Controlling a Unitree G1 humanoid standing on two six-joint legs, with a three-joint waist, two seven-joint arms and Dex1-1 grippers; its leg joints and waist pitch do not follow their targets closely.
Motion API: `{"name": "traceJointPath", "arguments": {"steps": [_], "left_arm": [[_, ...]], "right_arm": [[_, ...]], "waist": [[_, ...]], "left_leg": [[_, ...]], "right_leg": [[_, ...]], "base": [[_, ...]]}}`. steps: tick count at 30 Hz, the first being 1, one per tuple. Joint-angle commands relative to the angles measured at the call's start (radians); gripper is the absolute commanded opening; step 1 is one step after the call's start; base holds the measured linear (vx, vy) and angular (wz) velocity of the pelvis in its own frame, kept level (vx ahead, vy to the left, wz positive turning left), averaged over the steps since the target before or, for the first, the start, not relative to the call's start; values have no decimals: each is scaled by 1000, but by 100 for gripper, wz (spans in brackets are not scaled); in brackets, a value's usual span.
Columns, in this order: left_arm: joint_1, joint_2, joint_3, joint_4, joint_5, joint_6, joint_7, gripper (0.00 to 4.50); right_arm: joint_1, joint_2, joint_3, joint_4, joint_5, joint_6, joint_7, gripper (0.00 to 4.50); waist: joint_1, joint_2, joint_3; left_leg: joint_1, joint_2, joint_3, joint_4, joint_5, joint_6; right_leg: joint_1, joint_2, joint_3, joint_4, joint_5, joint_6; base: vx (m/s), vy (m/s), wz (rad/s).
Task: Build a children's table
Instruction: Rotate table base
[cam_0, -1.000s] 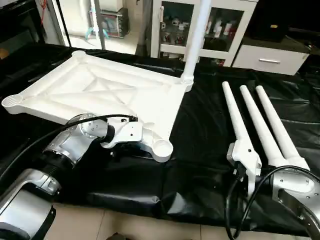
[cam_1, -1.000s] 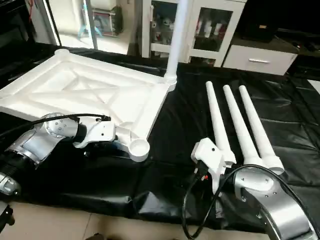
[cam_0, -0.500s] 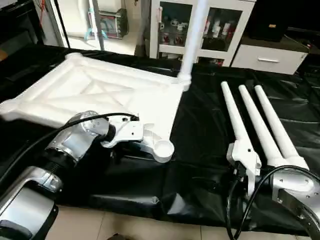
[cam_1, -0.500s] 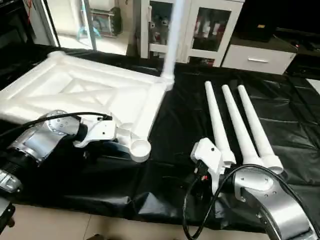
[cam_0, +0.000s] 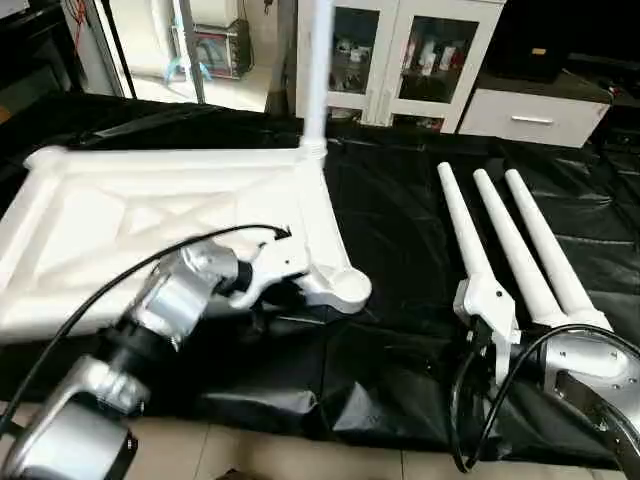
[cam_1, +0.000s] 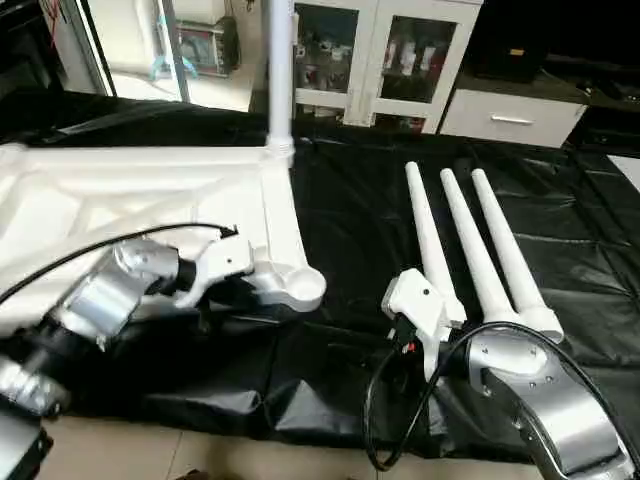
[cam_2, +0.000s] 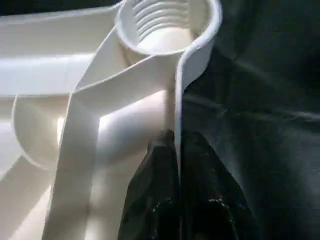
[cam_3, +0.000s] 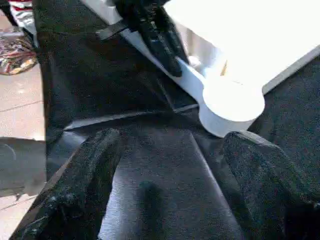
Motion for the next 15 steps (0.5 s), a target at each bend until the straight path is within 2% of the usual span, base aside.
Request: {"name": "traceJointPath", "arguments": {"steps": [1,5,6,10,13,14,15], "left_arm": [[26,6,-27,-20,5,-55,-11,4],[53,27,-51,-32,29,-78,1,4],[56,38,-60,-23,51,-126,17,4],[57,47,-64,-6,75,-192,41,4],[45,45,-57,25,96,-230,89,4],[40,44,-54,32,95,-234,93,49],[39,42,-44,29,76,-227,84,49]], "right_arm": [[-7,-6,-20,7,-16,-4,-13,363],[-26,10,-22,52,-66,-21,-72,363],[-31,15,-25,58,-73,-24,-85,363],[-35,20,-26,60,-72,-24,-92,363],[-35,23,-27,60,-72,-28,-95,363],[-35,24,-27,60,-72,-29,-95,363],[-36,26,-28,62,-72,-30,-96,363]], "waist": [[3,-4,-54],[6,-2,-51],[7,-2,-49],[7,-3,-50],[7,-4,-49],[7,-3,-48],[7,-3,-48]], "left_leg": [[12,57,-32,-85,-337,-2],[17,55,-32,-87,-371,-17],[18,54,-34,-87,-391,-21],[18,55,-36,-88,-406,-26],[20,55,-35,-88,-418,-27],[21,55,-36,-88,-424,-28],[21,55,-36,-88,-427,-30]], "right_leg": [[28,-56,37,-88,-345,-171],[22,-56,36,-92,-389,-156],[21,-57,36,-98,-434,-139],[20,-57,36,-99,-457,-116],[16,-56,36,-101,-464,-112],[15,-57,35,-102,-480,-108],[15,-58,35,-103,-488,-107]], "base": [[0,0,0],[0,0,0],[0,0,0],[0,0,0],[0,0,0],[0,0,0],[0,0,0]]}}
